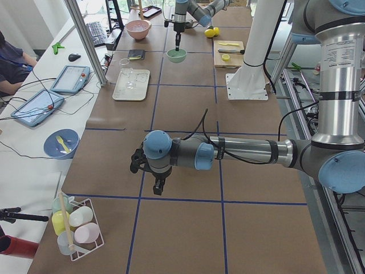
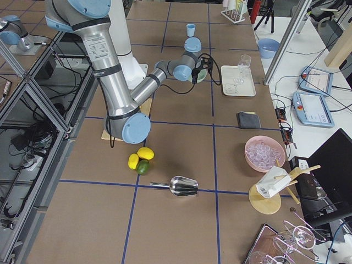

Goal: Pour ice into bowl

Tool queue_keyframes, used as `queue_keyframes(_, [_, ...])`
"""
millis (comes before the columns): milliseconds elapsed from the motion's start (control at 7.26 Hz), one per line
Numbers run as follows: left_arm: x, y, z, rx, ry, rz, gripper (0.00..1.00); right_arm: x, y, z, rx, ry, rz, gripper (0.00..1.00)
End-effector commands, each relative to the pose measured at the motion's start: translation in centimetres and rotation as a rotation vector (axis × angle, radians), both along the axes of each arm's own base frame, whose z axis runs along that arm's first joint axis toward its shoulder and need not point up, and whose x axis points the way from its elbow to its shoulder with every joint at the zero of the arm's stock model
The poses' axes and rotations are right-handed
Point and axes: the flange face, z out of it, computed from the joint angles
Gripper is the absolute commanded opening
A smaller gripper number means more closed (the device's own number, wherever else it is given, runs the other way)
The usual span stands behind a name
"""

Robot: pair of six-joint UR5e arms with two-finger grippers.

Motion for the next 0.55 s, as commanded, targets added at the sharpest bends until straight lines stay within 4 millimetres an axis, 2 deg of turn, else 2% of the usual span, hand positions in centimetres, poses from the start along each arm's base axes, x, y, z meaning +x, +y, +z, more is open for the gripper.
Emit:
queue_keyframes(0, [0.0, 0.0, -0.2, 0.004, 0.0, 0.0, 1.0, -9.3, 3.1, -6.2, -0.039, 0.034, 0.033, 0.0])
queue_keyframes(138, [0.0, 0.0, -0.3, 0.006, 0.0, 0.0, 1.0, -14.2, 1.7, -8.1, -0.065, 0.064, 0.065, 0.0])
queue_keyframes(276, [0.0, 0.0, -0.3, 0.006, 0.0, 0.0, 1.0, -18.3, 0.6, -8.7, -0.088, 0.105, 0.071, 0.0])
queue_keyframes(413, [0.0, 0.0, -0.3, 0.006, 0.0, 0.0, 1.0, -19.9, 1.1, -8.0, -0.09, 0.129, 0.059, 0.0])
